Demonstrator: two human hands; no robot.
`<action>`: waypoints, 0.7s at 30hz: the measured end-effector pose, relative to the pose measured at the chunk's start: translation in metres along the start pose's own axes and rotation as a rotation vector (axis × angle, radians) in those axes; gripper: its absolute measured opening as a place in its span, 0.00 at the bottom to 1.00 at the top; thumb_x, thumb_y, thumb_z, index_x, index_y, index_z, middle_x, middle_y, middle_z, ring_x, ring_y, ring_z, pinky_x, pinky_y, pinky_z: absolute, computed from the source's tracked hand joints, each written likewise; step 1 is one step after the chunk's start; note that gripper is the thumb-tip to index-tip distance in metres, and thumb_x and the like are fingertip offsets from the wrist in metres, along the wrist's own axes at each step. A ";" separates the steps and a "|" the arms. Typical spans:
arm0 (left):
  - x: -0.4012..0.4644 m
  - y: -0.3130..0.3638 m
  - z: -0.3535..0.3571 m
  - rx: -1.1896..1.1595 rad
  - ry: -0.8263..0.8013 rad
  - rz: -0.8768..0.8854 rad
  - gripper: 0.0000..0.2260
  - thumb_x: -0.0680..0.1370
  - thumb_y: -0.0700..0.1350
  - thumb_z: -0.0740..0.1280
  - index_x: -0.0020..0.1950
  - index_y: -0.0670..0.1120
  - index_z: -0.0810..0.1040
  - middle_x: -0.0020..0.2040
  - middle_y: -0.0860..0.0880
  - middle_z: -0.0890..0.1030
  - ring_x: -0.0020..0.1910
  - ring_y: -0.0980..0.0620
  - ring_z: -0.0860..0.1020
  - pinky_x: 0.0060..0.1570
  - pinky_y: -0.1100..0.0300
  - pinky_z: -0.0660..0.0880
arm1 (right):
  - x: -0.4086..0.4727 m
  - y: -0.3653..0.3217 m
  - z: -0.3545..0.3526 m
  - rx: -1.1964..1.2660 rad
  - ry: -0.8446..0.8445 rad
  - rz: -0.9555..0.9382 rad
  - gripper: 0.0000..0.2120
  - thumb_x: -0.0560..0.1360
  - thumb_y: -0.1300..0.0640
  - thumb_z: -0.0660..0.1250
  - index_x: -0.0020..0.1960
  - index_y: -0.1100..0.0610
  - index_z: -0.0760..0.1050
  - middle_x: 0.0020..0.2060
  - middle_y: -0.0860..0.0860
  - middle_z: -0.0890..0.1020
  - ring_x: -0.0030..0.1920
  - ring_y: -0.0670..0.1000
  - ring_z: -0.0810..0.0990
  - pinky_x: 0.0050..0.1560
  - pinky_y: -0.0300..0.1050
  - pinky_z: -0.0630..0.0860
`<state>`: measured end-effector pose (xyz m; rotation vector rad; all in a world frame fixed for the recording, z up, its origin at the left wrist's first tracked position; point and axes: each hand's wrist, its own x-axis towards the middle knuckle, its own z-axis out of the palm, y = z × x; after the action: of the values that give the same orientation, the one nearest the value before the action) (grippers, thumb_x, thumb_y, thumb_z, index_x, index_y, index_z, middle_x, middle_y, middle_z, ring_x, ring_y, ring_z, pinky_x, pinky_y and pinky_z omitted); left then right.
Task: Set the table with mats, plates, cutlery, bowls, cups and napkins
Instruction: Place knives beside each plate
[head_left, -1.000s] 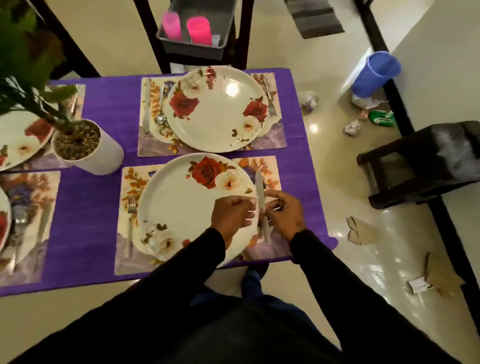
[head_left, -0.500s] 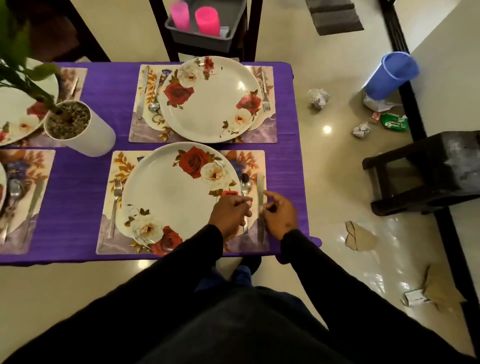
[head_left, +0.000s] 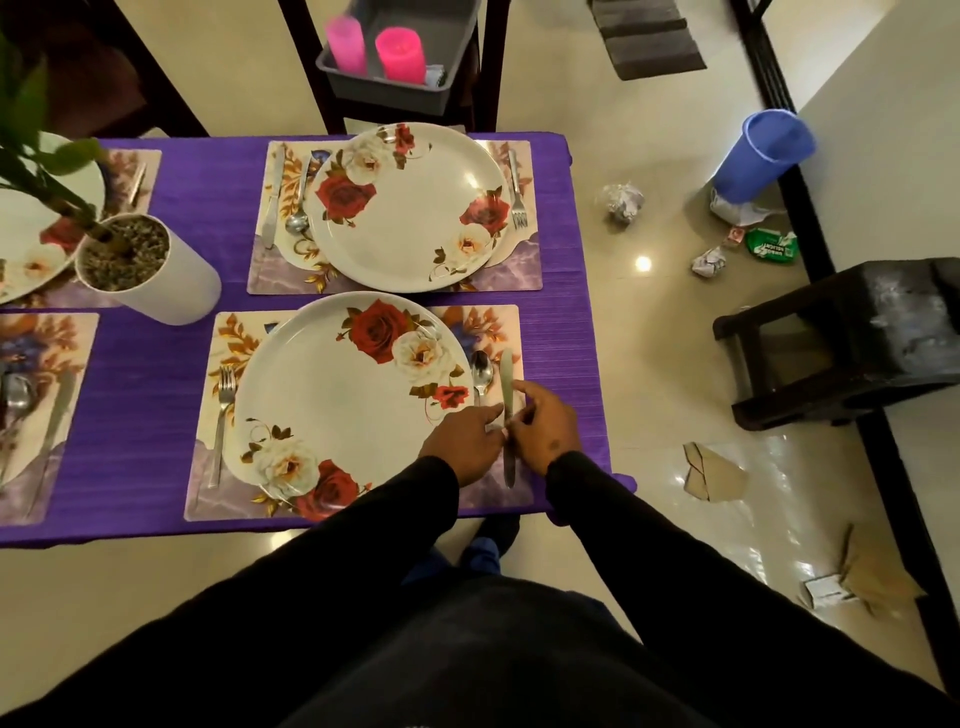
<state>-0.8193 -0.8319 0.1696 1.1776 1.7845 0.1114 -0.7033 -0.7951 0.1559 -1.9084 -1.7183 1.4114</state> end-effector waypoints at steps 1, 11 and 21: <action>0.002 -0.001 0.001 0.011 -0.002 -0.006 0.20 0.85 0.50 0.58 0.78 0.50 0.68 0.75 0.46 0.73 0.71 0.45 0.74 0.73 0.47 0.68 | -0.001 0.000 -0.001 -0.002 0.002 0.000 0.22 0.80 0.64 0.65 0.72 0.53 0.71 0.53 0.53 0.82 0.51 0.52 0.82 0.58 0.47 0.80; 0.004 -0.003 0.005 0.119 -0.023 0.029 0.19 0.85 0.48 0.58 0.77 0.50 0.70 0.73 0.45 0.75 0.68 0.44 0.76 0.71 0.49 0.71 | -0.004 -0.001 -0.005 -0.011 -0.021 -0.008 0.21 0.80 0.61 0.64 0.73 0.54 0.69 0.60 0.55 0.81 0.59 0.56 0.80 0.58 0.44 0.76; 0.000 -0.001 0.005 0.069 -0.028 0.029 0.19 0.84 0.45 0.58 0.75 0.49 0.72 0.68 0.44 0.79 0.58 0.44 0.81 0.65 0.47 0.76 | 0.003 0.003 -0.003 -0.149 -0.097 0.000 0.25 0.81 0.64 0.62 0.77 0.53 0.65 0.69 0.55 0.75 0.67 0.57 0.74 0.67 0.46 0.71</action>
<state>-0.8157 -0.8341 0.1661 1.2490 1.7597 0.0504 -0.6991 -0.7922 0.1541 -1.9430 -1.9177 1.4349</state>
